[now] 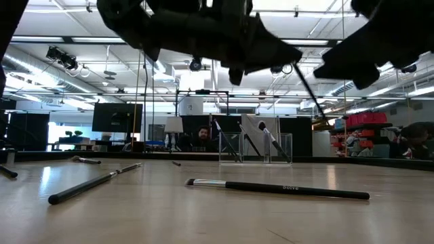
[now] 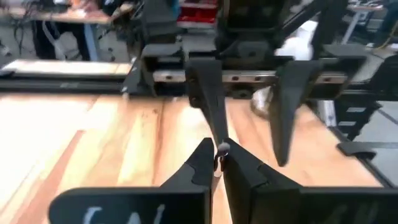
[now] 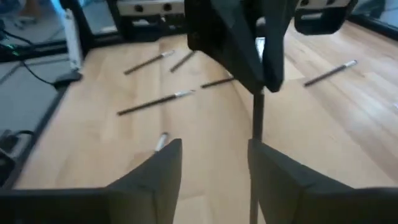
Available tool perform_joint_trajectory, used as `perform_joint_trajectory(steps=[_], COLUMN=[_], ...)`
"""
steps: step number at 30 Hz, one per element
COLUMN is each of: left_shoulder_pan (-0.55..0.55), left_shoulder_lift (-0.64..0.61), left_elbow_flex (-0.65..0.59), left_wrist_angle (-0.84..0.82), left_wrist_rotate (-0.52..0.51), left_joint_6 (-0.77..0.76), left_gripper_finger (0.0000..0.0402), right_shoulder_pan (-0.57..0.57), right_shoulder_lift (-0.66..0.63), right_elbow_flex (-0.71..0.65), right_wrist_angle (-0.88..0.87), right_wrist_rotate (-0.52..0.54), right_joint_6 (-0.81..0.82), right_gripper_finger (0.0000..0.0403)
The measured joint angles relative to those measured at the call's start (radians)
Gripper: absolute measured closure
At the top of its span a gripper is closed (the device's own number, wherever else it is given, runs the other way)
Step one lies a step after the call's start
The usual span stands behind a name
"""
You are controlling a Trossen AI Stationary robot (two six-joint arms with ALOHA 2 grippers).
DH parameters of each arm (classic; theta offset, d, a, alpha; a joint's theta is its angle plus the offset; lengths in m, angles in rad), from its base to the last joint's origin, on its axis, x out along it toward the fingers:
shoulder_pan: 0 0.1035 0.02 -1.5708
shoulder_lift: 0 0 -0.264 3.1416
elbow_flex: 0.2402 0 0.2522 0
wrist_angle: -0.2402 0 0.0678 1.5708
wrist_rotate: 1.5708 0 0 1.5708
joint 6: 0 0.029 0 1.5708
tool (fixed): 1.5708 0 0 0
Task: Put items in baskets/containers
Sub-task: Put the black eyeshadow brush into the transparent organizer
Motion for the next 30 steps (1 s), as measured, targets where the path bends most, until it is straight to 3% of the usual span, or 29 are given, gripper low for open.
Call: perform_joint_trajectory(steps=[7,16,24,30], left_shoulder_pan=[0.02,0.02,0.019,0.018], left_shoulder_lift=[0.0,0.0,0.0,-0.026], left_elbow_flex=[0.0,0.0,0.0,-0.001], left_wrist_angle=[-0.021,-0.025,-0.029,-0.054], left_wrist_rotate=[0.023,0.024,0.028,0.018], left_joint_6=[-0.022,-0.019,-0.008,0.072], left_gripper_finger=[0.038,0.0376,0.0374,0.0333], right_shoulder_pan=[-0.087,-0.124,-0.12,-0.118], right_shoulder_lift=[0.053,0.157,0.161,0.161], right_elbow_flex=[0.011,0.107,0.113,0.069], right_wrist_angle=[0.001,0.001,-0.009,-0.01], right_wrist_rotate=[-0.01,-0.013,-0.011,0.065], right_joint_6=[-0.03,-0.142,-0.091,-0.033], right_gripper_finger=[0.0221,0.0283,0.0385,0.0386])
